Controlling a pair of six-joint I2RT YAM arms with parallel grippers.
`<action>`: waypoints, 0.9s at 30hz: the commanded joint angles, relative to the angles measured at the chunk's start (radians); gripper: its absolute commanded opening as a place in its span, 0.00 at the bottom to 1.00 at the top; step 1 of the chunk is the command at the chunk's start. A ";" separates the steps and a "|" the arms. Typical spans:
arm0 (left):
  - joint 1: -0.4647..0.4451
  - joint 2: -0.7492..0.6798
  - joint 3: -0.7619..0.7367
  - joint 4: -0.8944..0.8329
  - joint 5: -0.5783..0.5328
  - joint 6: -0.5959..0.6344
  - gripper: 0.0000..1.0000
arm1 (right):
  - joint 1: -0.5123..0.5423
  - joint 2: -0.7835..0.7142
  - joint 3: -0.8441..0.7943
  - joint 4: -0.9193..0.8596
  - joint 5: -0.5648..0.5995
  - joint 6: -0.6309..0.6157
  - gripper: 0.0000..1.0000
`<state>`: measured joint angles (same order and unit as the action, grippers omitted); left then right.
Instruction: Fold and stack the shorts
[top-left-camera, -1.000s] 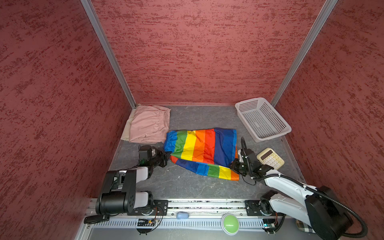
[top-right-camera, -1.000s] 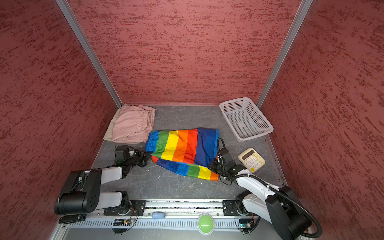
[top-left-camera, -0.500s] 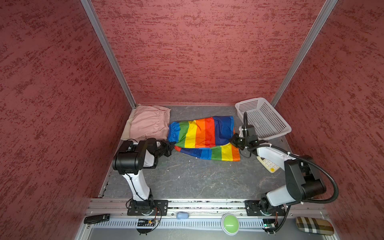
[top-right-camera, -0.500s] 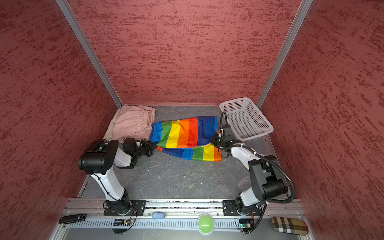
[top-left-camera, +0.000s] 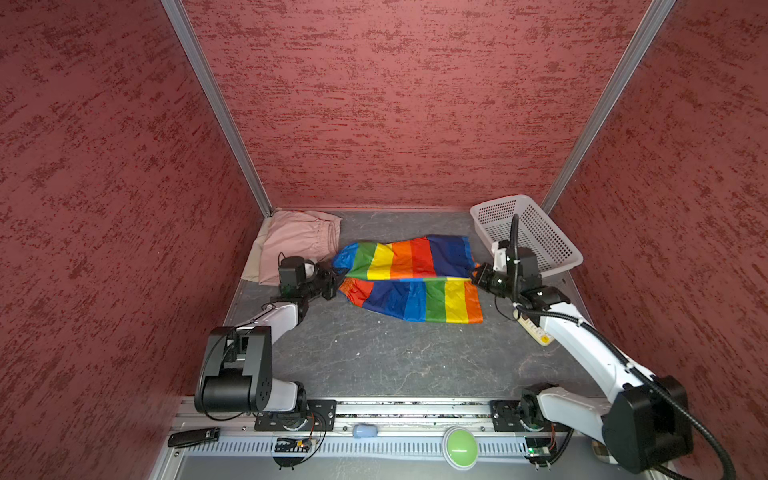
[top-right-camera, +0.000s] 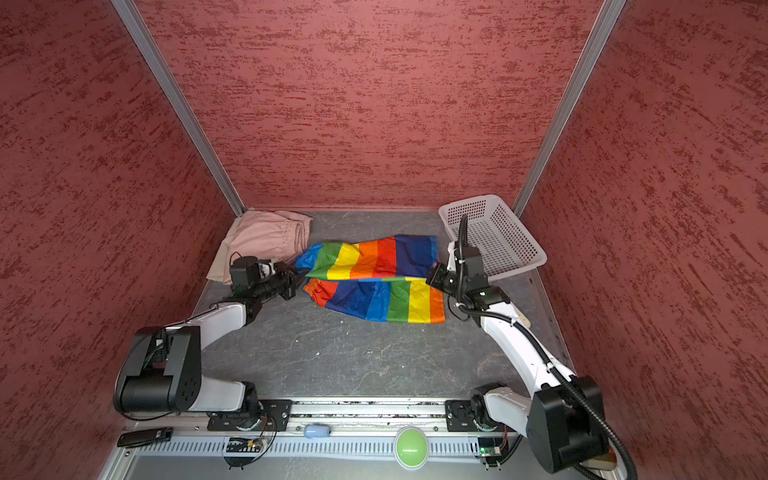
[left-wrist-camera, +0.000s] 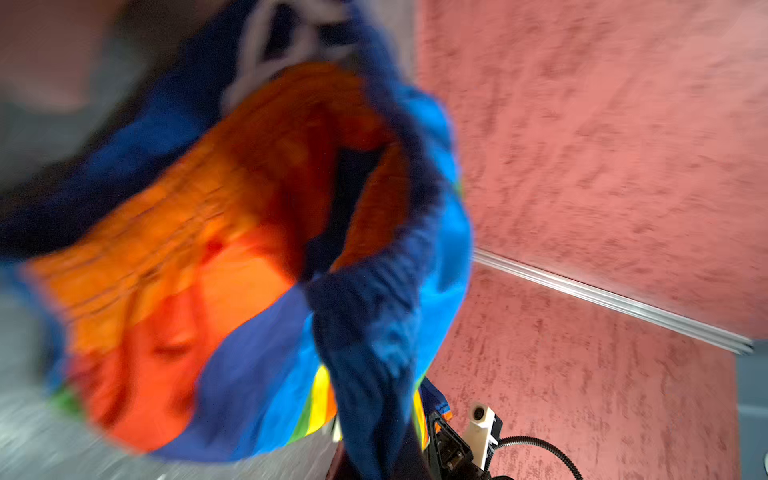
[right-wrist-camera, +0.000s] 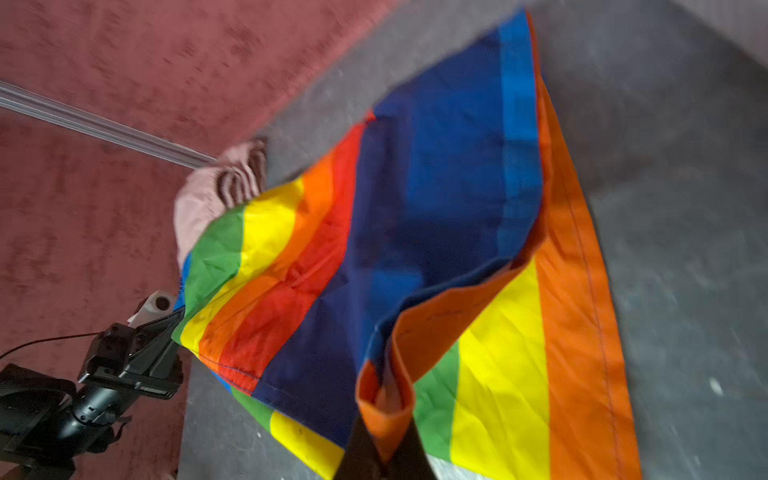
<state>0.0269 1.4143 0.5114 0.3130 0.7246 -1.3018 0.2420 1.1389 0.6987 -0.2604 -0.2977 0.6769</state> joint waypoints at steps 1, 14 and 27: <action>0.010 -0.033 -0.067 -0.105 -0.005 0.093 0.00 | 0.005 -0.021 -0.155 0.039 -0.002 0.064 0.00; -0.006 0.072 -0.105 -0.104 -0.023 0.190 0.10 | 0.006 0.031 -0.348 0.159 0.032 0.093 0.00; -0.009 -0.178 0.144 -0.498 -0.105 0.357 0.99 | 0.049 -0.147 -0.143 -0.128 0.069 0.039 0.85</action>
<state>0.0063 1.3220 0.5476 0.0097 0.6781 -1.0676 0.2802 1.0752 0.4538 -0.2611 -0.2821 0.7441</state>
